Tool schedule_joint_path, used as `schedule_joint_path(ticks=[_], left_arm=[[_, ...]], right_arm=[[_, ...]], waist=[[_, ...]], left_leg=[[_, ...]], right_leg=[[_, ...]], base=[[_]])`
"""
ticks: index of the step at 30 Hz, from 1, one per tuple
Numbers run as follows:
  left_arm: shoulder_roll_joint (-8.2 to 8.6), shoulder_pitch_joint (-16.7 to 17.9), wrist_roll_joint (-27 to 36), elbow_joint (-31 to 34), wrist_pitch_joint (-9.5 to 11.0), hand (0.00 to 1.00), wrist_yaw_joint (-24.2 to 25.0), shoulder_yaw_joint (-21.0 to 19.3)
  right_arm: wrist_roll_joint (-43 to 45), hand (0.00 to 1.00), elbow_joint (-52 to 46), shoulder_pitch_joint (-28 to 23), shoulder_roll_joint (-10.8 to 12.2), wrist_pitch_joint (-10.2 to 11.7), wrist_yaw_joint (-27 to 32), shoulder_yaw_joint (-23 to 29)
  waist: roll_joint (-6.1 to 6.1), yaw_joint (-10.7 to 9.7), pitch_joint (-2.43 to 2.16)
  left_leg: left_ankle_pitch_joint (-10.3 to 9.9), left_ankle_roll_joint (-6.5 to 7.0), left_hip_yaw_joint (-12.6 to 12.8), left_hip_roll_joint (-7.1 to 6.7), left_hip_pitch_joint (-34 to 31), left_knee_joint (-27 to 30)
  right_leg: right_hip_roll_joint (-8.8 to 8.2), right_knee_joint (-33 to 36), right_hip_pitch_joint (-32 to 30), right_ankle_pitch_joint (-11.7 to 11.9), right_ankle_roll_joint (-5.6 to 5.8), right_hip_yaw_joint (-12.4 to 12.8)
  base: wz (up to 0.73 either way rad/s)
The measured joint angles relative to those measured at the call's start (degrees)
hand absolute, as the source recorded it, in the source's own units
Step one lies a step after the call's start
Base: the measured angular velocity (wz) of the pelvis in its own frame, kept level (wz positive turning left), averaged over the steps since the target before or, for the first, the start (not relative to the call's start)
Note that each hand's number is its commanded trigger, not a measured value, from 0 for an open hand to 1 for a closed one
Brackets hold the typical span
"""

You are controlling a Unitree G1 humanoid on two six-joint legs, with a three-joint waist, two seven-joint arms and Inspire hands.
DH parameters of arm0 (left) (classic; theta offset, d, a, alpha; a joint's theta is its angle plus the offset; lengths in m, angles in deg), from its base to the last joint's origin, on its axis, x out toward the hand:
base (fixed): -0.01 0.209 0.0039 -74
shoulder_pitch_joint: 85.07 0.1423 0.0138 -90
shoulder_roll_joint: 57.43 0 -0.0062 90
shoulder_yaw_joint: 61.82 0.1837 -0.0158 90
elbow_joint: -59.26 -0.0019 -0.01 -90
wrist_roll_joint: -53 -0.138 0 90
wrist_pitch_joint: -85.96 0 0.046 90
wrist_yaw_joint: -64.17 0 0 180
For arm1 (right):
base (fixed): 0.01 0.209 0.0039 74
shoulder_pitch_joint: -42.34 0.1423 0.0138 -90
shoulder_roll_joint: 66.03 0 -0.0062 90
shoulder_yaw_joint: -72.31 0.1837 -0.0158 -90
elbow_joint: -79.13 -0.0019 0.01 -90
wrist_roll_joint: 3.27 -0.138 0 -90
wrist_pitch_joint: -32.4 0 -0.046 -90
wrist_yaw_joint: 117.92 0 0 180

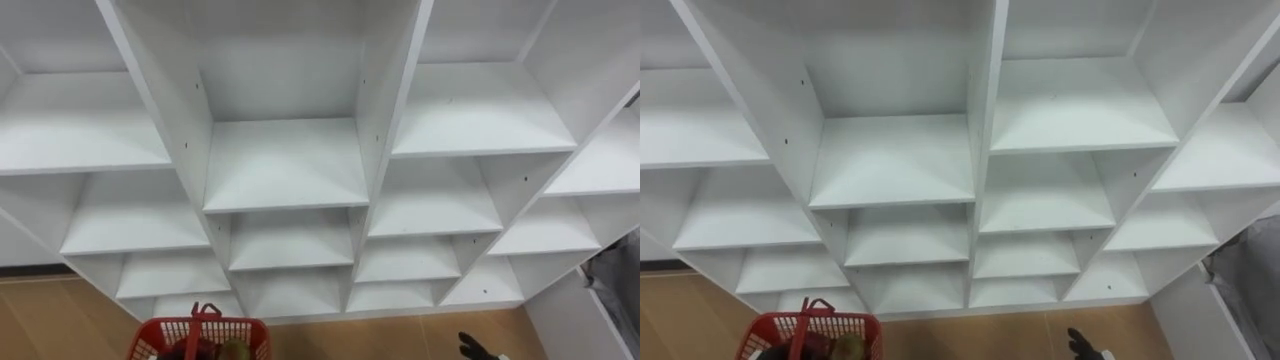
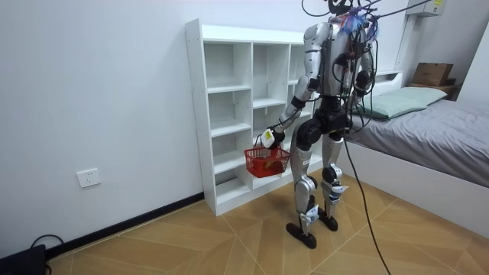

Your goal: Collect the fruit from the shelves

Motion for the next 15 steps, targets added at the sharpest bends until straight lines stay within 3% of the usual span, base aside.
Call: schedule_joint_path(ticks=[5,15], left_arm=[[0.04,0.2,0.0,-0.9,0.0,1.00,0.0,0.0],[0.44,0.0,0.0,-3.6,-0.6,1.00,0.1,-0.8]], right_arm=[[0.0,0.00,0.7,-0.2,0.0,-0.4,0.3,0.1],[0.0,0.00,5.0,0.3,1.1,-0.5,0.1,2.1]], waist=[[0.27,0.0,0.08],[0.57,-0.1,-0.22]], left_leg=[[0.0,0.00,0.1,0.01,0.0,0.0],[-0.2,-0.04,0.2,0.02,0.0,0.0]], right_leg=[[0.00,0.0,0.0,0.0,0.00,0.0],[0.03,0.0,-0.1,-0.2,0.04,0.0]], base=[[0.00],[0.00]])
